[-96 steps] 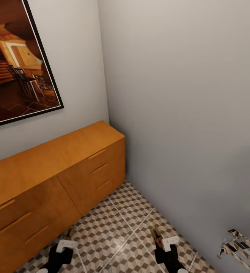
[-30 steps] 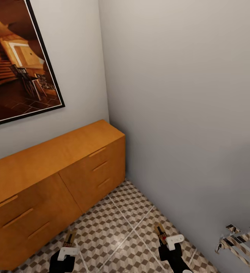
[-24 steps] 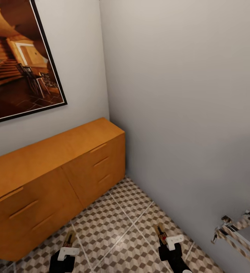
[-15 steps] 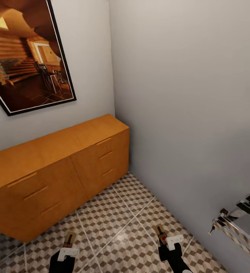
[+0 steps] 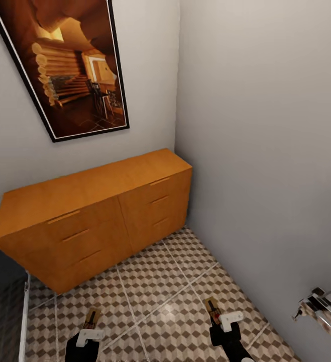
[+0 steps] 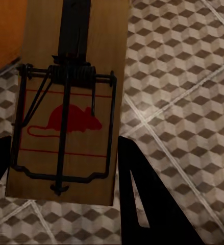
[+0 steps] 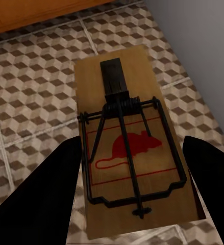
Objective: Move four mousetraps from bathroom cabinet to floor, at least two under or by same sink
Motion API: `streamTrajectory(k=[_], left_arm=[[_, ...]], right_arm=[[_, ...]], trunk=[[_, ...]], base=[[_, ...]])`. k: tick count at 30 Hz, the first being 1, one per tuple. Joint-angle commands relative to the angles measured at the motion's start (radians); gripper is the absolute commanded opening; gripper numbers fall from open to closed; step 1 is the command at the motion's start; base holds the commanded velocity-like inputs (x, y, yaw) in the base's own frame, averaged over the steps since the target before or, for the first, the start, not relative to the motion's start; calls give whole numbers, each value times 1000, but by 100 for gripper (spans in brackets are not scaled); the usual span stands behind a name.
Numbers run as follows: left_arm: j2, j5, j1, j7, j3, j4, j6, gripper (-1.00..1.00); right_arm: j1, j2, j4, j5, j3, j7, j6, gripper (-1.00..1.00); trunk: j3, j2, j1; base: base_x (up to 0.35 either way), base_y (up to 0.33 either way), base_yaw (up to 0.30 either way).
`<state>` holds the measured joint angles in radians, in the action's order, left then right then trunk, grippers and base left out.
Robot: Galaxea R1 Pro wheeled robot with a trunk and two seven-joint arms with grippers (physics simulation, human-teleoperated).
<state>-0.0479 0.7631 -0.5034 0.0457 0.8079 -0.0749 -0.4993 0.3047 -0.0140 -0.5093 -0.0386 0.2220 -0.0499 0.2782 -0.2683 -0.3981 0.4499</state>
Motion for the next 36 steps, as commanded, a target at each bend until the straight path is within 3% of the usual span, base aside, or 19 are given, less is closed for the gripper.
streamTrajectory(k=[1,19,36], left_arm=[[1,5,-1,2,8,-3,-4,-100],[1,5,0,2,8,-3,-4,-100],[0,5,0,3,8,-3,-4,-100]], right_arm=[[1,-1,0,-4,7,-5,3,-100],[1,-1,0,-4,8,-7,3,-100],[1,0,0,-4,8,-6,4,-100]], trunk=[[-2,-2,0],[5,-2,0],[17,-2,0]], base=[[-270,-28,285],[-306,-115,265],[-38,-30,249]])
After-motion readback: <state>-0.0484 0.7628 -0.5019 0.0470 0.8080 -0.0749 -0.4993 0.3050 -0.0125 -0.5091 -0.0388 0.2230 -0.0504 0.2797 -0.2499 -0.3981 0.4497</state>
